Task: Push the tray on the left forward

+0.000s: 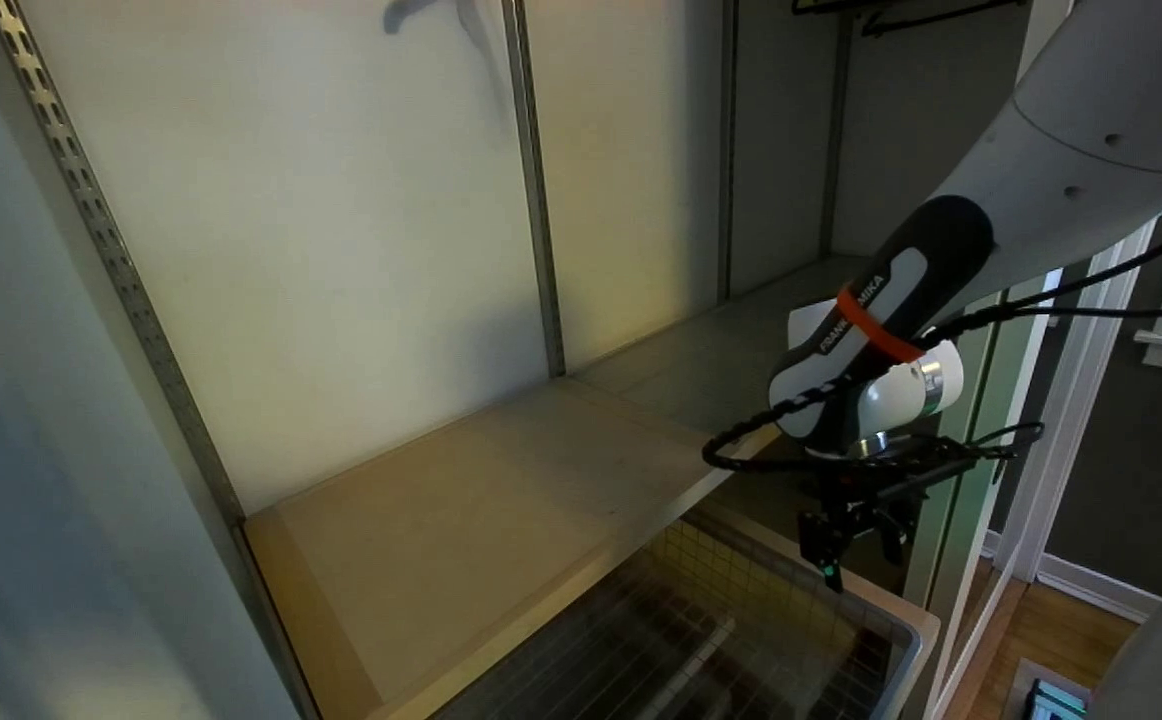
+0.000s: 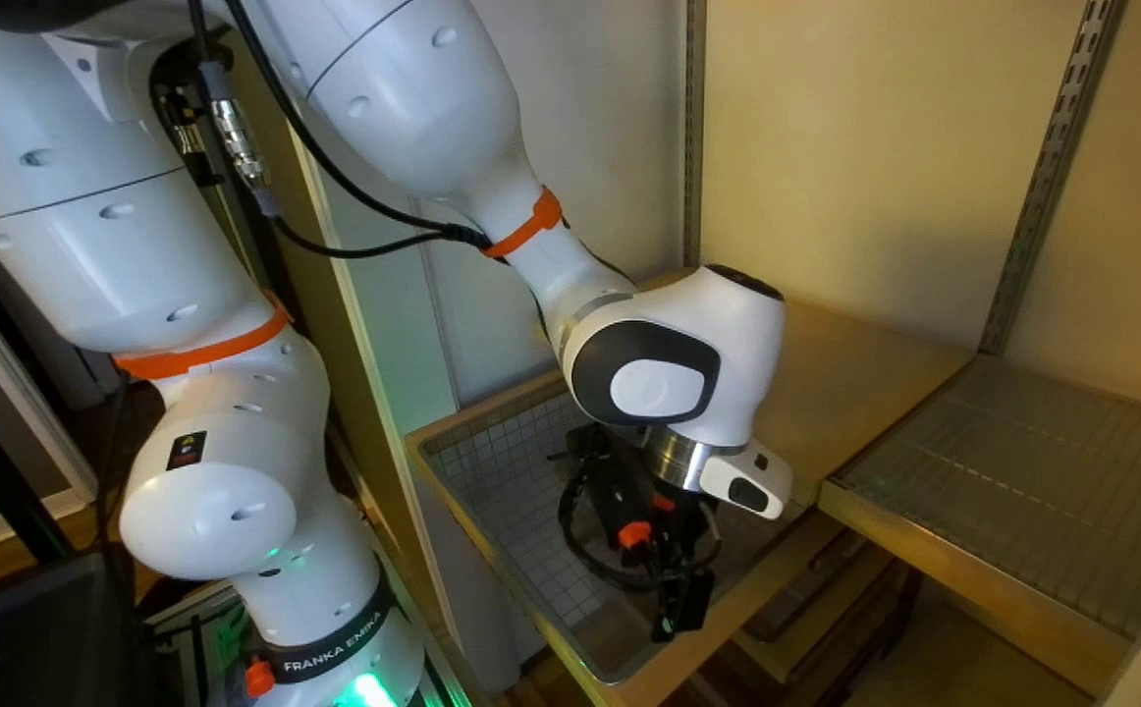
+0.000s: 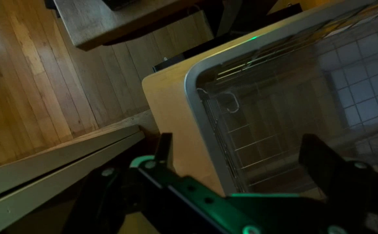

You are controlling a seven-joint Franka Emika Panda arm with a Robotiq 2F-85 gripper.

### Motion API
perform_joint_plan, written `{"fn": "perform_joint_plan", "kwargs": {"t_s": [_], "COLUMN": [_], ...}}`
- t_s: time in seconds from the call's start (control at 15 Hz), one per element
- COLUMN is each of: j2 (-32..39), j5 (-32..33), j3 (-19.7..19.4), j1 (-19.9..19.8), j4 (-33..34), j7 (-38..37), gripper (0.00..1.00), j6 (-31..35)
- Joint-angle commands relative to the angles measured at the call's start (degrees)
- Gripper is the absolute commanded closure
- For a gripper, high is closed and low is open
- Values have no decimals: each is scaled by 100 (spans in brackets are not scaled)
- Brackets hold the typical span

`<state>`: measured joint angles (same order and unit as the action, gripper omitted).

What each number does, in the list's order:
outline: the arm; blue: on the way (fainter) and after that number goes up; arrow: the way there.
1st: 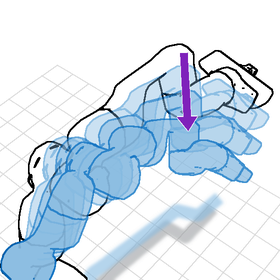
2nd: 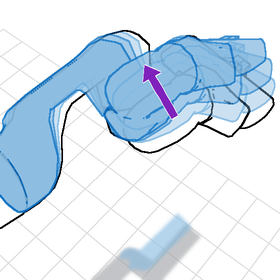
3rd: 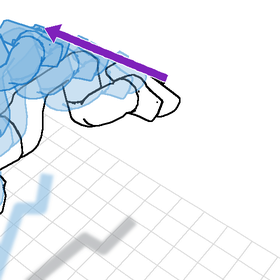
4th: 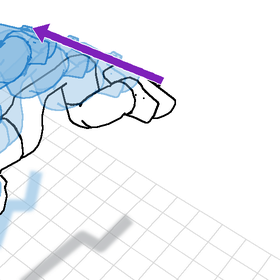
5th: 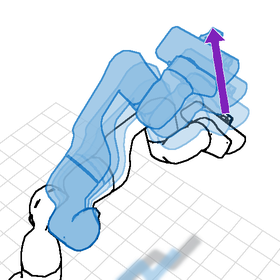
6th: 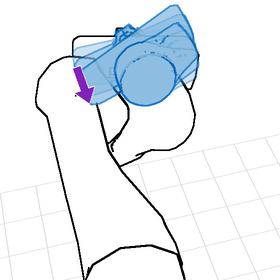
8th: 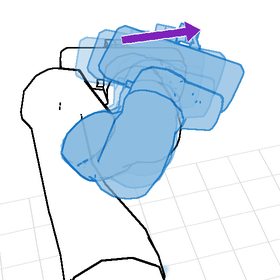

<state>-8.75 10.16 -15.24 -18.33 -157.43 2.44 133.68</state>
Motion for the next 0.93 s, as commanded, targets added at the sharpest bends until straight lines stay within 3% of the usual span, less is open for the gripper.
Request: {"fn": "perform_joint_plan", "kwargs": {"t_s": [0.0,0.33,0.73,0.87], "j2": [256,464,492,436], "j5": [-190,119,636,752], "j3": [-141,-169,-192,-186], "j1": [-48,-136,-230,-217], "j4": [3,-5,16,38], "j7": [-108,-763,-2017,-1816], "gripper": [0,0,0,0], "j6": [22,-78,466,133]}}
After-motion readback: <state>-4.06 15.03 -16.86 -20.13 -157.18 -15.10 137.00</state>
